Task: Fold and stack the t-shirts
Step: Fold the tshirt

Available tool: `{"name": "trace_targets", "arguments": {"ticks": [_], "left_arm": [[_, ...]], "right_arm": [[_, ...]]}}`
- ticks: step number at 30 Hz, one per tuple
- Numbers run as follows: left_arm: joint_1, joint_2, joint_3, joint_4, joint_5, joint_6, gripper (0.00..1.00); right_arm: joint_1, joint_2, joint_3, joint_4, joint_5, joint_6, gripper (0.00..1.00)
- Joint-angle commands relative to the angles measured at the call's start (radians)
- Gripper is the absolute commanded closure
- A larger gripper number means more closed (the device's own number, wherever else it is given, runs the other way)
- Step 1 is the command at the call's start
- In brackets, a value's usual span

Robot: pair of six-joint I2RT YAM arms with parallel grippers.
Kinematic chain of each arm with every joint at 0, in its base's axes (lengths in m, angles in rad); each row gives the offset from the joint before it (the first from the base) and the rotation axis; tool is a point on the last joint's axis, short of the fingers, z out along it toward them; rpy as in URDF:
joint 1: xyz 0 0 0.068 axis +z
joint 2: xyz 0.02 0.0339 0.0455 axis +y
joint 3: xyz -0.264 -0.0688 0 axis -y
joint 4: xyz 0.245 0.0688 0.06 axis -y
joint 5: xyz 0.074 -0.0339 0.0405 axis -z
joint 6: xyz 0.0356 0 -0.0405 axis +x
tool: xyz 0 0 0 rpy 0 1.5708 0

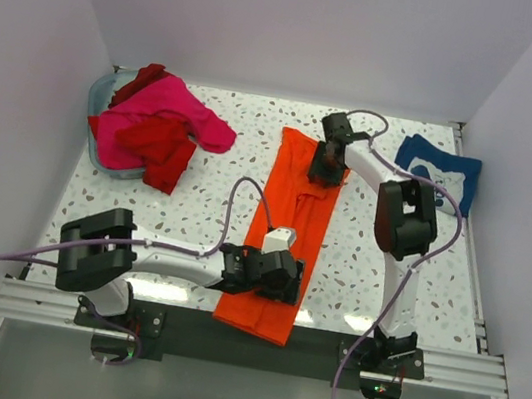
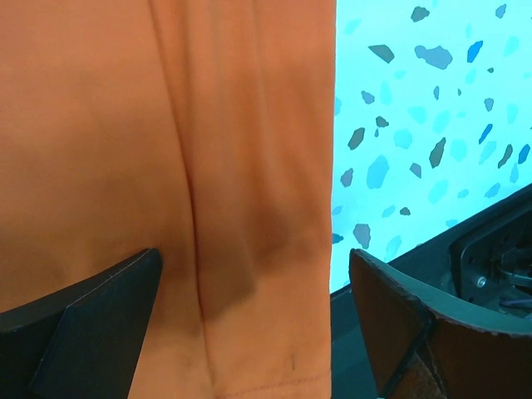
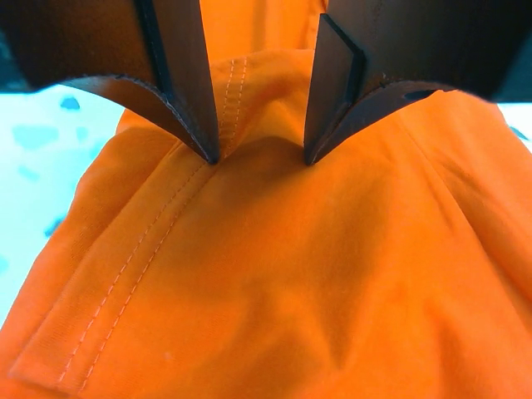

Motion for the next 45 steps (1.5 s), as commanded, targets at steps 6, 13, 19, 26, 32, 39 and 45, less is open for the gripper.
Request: {"name": "trace_targets", "arguments": {"ticks": [6,13,19,26,32,39,45], "left_arm": [[0.077,0.058,0.089,-0.026,-0.007,0.052,0.00],[0.154,0.080,0.107,0.024,0.010,0.135,0.00],[0.168,0.124,0.193,0.008,-0.008,0.196,0.00],[0.171,0.117,0.253,-0.028,-0.037,0.236,0.00],[0.171,-0.019,0.229,-0.071,-0.120,0.281,0.00],[0.171,-0.191,0.154,-0.202,-0.209,0.243,0.00],[0.171,-0.389,0.031,-0.284,-0.228,0.190,0.00]], "right_arm": [[-0.005,0.212,0.216,-0.032,0.020,0.016,0.50],[-0.017,0.316,0.389,-0.054,0.006,0.036,0.48],[-0.029,0.390,0.566,-0.096,-0.018,0.043,0.46],[-0.037,0.346,0.580,-0.064,-0.080,-0.001,0.44],[-0.034,0.046,0.382,0.014,-0.065,-0.079,0.42],[-0.008,-0.287,0.152,-0.040,-0.086,-0.119,0.41],[0.072,-0.603,-0.208,-0.003,-0.110,-0.077,0.30]]}}
